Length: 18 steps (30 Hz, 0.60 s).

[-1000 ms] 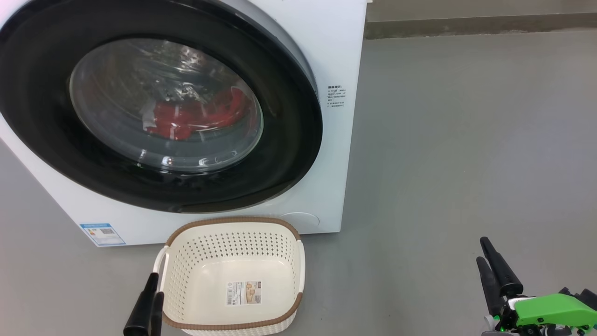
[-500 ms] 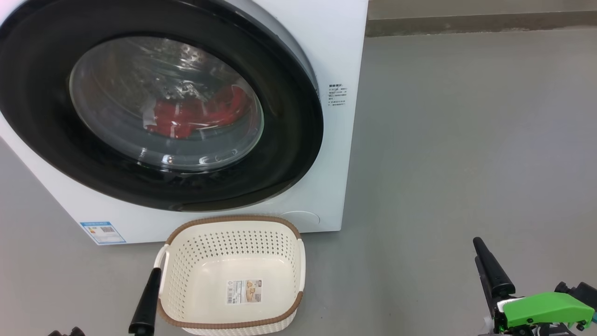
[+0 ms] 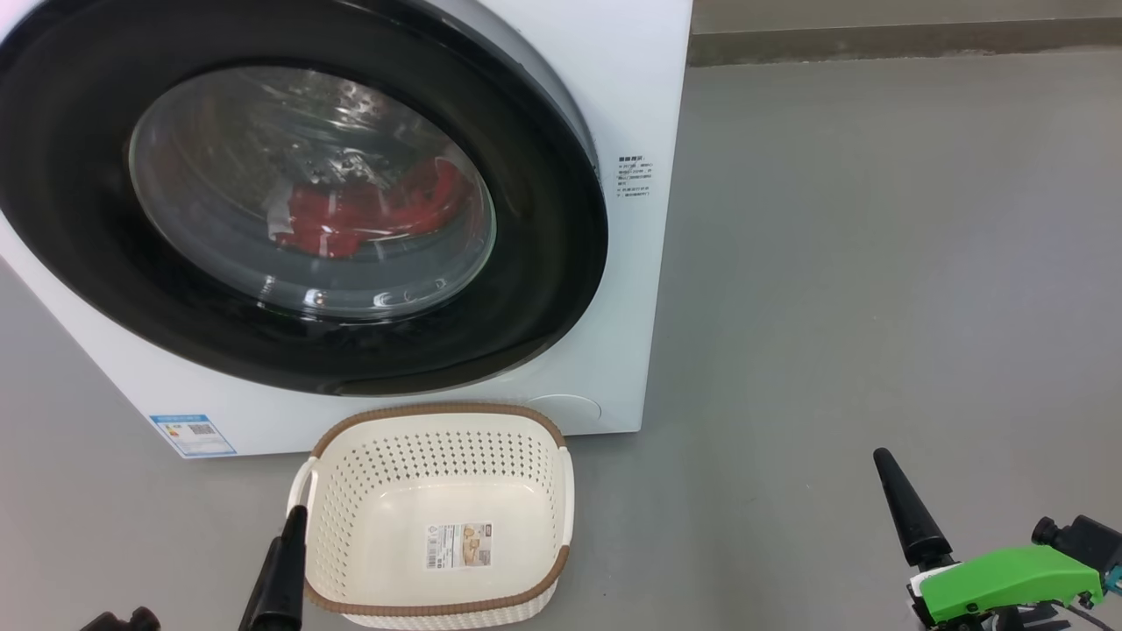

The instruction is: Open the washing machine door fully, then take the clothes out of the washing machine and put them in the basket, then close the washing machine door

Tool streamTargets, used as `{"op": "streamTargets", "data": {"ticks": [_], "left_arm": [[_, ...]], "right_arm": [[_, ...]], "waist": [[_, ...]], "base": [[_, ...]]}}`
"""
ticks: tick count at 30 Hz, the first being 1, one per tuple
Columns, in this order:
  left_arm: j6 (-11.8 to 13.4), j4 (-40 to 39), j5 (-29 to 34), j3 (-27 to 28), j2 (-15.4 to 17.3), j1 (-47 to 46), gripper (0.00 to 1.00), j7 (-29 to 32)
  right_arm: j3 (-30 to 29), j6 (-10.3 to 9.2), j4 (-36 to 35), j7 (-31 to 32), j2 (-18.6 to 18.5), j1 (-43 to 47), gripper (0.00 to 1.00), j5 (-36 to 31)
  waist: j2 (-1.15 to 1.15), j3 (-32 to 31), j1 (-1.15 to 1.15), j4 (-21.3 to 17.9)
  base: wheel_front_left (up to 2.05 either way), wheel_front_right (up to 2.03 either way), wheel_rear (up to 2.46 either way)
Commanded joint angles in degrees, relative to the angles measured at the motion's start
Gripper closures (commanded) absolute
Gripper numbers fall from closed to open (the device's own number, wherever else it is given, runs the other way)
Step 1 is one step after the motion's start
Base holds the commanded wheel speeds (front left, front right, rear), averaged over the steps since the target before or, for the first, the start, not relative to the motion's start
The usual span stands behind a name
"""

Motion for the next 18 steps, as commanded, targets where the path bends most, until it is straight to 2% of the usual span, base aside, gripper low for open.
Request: {"op": "streamTargets", "data": {"ticks": [1,18], "left_arm": [[0.25,-2.06,2.27,0.55,0.86,-0.38,0.0,-0.75],[1.7,-3.79,16.14,-0.15,1.01,0.62,0.0,-3.82]], "right_arm": [[0.87,0.02,-1.49,-0.74,-1.17,-1.42,0.0,-1.77],[4.07,0.02,-0.61,-3.78,-2.38,-1.59,0.0,-13.04]], "waist": [[0.0,0.02,-0.01,0.0],[0.0,0.31,-0.01,-0.06]], "base": [[0.0,0.0,0.0],[0.0,0.0,0.0]]}}
